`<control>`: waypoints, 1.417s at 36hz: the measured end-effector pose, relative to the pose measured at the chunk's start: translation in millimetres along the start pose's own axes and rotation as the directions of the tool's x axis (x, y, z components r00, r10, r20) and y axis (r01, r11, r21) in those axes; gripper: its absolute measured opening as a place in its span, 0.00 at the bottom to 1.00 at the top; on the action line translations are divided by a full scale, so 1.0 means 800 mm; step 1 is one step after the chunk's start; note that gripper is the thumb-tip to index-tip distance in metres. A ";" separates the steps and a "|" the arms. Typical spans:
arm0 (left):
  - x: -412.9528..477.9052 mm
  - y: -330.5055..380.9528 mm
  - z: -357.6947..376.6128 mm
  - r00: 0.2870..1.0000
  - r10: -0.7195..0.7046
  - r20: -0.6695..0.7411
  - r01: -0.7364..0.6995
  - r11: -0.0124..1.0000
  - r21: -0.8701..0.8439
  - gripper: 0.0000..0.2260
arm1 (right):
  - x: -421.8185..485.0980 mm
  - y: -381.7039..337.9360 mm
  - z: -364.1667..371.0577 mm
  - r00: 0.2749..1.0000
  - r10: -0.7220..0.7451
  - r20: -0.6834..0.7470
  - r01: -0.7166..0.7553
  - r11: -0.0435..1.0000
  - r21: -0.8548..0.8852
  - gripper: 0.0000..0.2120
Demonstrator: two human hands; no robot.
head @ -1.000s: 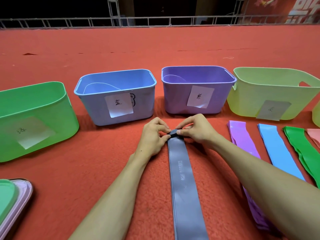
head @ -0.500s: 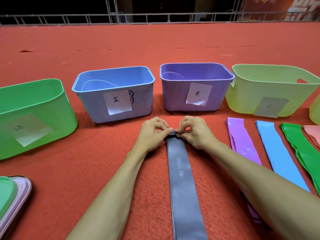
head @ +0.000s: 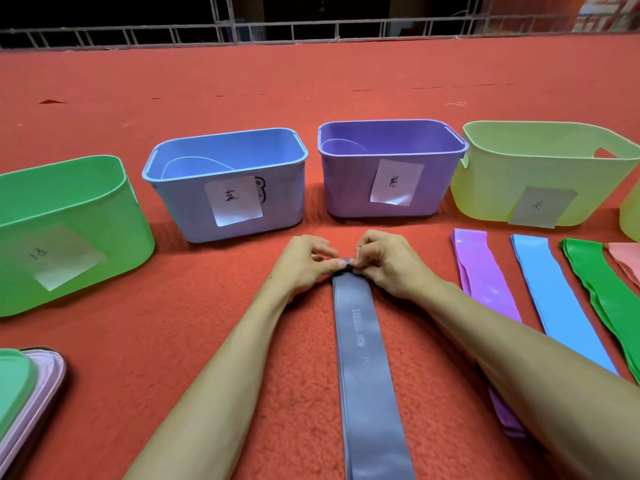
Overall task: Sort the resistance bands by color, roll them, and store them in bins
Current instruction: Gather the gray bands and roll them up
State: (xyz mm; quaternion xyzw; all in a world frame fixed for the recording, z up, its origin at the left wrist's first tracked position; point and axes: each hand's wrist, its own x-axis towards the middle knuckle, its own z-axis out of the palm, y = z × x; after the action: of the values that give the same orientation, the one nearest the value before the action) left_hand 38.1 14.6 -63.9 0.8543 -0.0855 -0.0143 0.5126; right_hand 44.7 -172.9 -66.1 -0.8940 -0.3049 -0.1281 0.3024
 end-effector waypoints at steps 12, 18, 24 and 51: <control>-0.001 -0.001 -0.001 1.000 0.013 0.021 -0.015 0.993 0.116 0.08 | 0.012 -0.019 -0.023 0.913 0.385 0.138 -0.404 0.798 0.447 0.08; 0.000 -0.002 -0.001 0.999 0.032 0.002 -0.032 0.988 0.150 0.09 | 0.023 -0.013 -0.022 0.817 0.454 0.356 -0.575 0.684 0.449 0.09; 0.002 -0.007 0.001 0.999 0.032 0.001 -0.032 0.990 0.139 0.10 | 0.025 -0.017 -0.027 0.862 0.340 0.375 -0.451 0.852 0.265 0.07; -0.004 0.008 -0.003 0.994 0.089 0.066 -0.106 0.936 0.335 0.09 | 0.015 -0.023 -0.021 0.931 0.270 0.246 -0.289 0.957 0.041 0.14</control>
State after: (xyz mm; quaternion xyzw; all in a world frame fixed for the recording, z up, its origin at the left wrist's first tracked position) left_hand 34.8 14.5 -57.3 0.9236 -0.1419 0.0047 0.3562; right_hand 41.8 -166.3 -39.2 -0.9249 -0.2131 0.0359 0.3128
